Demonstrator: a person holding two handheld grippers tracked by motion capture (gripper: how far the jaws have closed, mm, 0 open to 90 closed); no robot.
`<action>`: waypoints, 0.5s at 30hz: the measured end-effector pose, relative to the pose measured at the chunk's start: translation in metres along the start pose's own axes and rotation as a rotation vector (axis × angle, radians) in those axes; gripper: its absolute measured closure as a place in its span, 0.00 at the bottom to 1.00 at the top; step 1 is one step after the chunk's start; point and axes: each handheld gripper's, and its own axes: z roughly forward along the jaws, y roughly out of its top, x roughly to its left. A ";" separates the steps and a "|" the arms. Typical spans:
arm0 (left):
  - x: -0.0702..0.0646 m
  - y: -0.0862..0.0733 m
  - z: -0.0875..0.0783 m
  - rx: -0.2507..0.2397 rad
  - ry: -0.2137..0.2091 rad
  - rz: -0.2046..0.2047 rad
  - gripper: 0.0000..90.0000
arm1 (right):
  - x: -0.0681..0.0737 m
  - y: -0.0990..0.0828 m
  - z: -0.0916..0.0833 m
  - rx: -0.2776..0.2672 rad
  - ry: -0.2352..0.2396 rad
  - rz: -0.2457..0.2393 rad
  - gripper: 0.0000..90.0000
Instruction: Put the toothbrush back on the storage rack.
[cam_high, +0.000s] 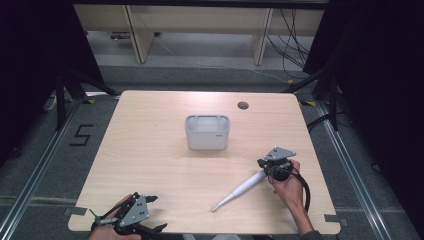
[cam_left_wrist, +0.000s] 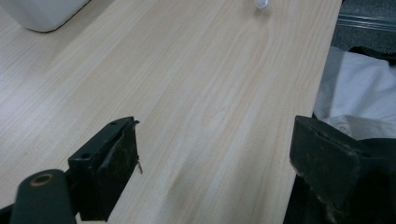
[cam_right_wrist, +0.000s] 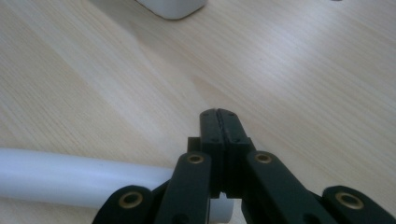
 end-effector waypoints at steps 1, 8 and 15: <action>0.000 0.000 0.000 -0.002 -0.011 -0.007 0.16 | -0.001 0.000 0.001 0.004 0.005 -0.010 1.00; 0.000 0.001 -0.001 0.001 -0.007 0.004 0.16 | 0.000 -0.003 0.003 0.042 0.009 0.014 1.00; 0.001 0.001 -0.002 0.009 -0.008 0.013 0.16 | 0.000 -0.007 0.002 0.060 0.020 0.025 1.00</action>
